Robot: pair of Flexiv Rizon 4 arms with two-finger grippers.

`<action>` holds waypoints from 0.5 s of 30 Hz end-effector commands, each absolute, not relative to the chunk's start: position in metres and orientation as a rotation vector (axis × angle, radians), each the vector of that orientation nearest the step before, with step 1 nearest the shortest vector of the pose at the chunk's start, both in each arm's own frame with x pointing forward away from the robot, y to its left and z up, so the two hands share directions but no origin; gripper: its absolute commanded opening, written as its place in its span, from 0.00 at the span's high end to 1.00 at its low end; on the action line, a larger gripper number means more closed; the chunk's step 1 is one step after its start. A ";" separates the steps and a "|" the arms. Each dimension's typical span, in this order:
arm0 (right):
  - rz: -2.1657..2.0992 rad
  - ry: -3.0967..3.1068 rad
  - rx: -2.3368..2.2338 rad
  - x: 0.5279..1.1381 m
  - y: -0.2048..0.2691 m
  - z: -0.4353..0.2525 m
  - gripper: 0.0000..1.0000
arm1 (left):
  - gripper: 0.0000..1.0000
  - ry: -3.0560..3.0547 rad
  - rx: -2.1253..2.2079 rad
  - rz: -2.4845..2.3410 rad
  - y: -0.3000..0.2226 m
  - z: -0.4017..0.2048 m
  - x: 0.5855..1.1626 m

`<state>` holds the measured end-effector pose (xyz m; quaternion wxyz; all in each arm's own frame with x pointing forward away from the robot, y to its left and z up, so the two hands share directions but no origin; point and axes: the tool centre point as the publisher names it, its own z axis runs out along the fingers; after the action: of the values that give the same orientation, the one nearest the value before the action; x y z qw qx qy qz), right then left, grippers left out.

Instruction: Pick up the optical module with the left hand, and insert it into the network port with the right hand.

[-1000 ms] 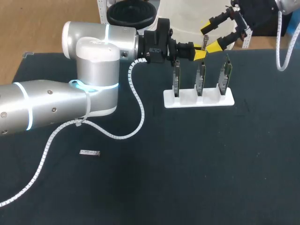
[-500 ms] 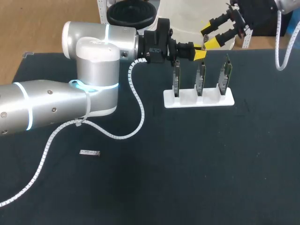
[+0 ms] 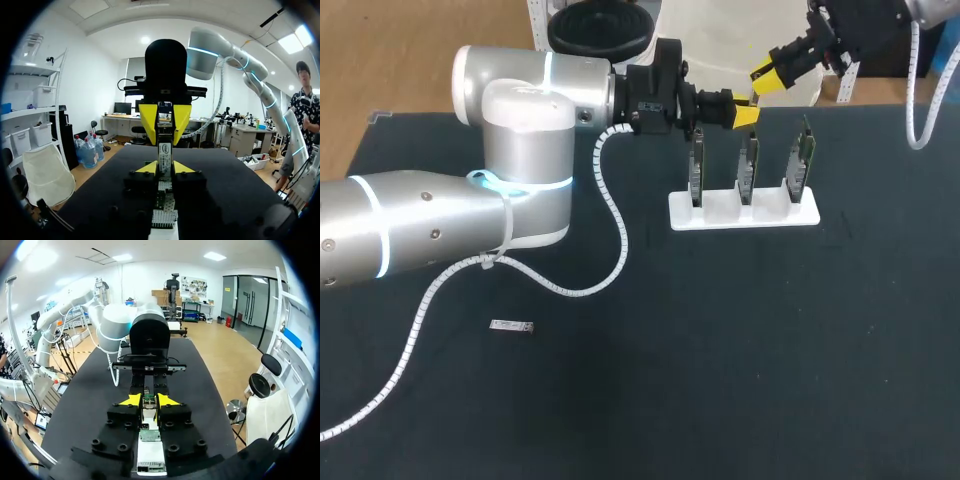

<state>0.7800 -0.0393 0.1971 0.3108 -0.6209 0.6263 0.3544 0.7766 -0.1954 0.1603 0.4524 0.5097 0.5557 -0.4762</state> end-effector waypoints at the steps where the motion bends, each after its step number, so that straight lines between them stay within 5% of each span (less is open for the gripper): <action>1: 0.932 1.654 -1.639 0.780 -0.039 0.197 1.00 | 1.00 1.372 1.264 -1.181 -0.197 0.160 0.779; 4: 0.932 1.652 -1.638 0.780 -0.039 0.197 1.00 | 1.00 1.372 1.264 -1.181 -0.197 0.160 0.779; 5: 0.932 1.652 -1.638 0.780 -0.039 0.197 1.00 | 0.81 1.372 1.264 -1.181 -0.197 0.160 0.779; 6: 0.932 1.651 -1.637 0.780 -0.039 0.197 1.00 | 0.03 1.372 1.264 -1.181 -0.197 0.160 0.779; 15: 0.933 1.650 -1.629 0.780 -0.040 0.196 1.00 | 0.00 1.372 1.264 -1.181 -0.197 0.160 0.779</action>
<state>0.7810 -0.0393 0.1969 0.3136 -0.6192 0.6264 0.3548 0.7761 -0.1957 0.1605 0.4521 0.5101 0.5551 -0.4767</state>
